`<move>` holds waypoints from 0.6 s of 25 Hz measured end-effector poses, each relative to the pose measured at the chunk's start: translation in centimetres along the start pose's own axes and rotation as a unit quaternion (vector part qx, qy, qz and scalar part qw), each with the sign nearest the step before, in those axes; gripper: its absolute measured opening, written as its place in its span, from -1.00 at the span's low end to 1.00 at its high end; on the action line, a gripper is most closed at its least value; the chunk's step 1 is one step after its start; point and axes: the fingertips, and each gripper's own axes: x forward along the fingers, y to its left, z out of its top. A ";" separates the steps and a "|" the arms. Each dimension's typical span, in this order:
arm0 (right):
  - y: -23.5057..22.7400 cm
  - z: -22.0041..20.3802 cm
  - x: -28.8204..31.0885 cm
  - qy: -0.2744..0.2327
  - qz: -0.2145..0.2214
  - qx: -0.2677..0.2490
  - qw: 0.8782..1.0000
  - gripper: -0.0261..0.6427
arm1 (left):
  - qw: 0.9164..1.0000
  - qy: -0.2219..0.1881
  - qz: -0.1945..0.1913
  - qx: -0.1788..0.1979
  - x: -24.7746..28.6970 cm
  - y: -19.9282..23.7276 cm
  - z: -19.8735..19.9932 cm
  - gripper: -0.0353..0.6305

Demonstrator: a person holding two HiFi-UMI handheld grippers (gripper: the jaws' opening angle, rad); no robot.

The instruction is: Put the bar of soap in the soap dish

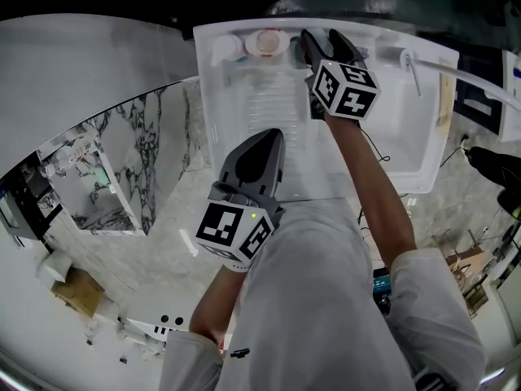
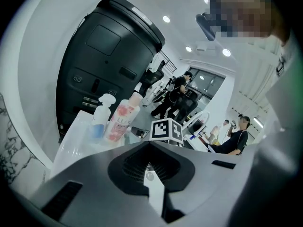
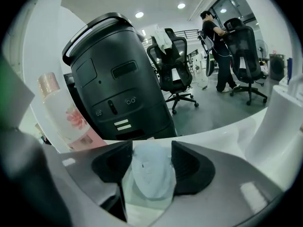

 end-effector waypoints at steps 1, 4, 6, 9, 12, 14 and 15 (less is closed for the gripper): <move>0.0 0.0 0.1 0.002 -0.001 -0.004 1.000 -0.12 | 1.000 -0.001 0.000 0.000 0.0 0.0 0.0 -0.87; 0.1 -0.1 0.2 0.003 -0.002 -0.009 1.000 -0.12 | 1.000 -0.001 -0.001 0.003 -0.2 -0.1 0.2 -0.87; 0.1 -0.2 0.2 0.003 -0.001 -0.011 1.000 -0.12 | 1.000 -0.001 -0.002 0.005 -0.4 -0.2 0.3 -0.87; 0.1 0.0 0.1 0.000 0.000 -0.012 1.000 -0.12 | 1.000 -0.004 0.001 0.004 -0.7 0.0 0.1 -0.87; 0.2 0.4 -0.3 -0.007 0.002 -0.012 1.000 -0.12 | 1.000 -0.006 0.000 0.007 -0.9 -0.2 0.1 -0.87; 0.4 0.7 -0.6 -0.010 0.004 -0.013 1.000 -0.12 | 1.000 -0.008 0.000 0.008 -1.1 -0.3 0.1 -0.87; 0.5 0.8 -0.9 -0.012 0.007 -0.013 1.000 -0.12 | 1.000 -0.009 -0.001 0.009 -1.2 -0.5 0.2 -0.87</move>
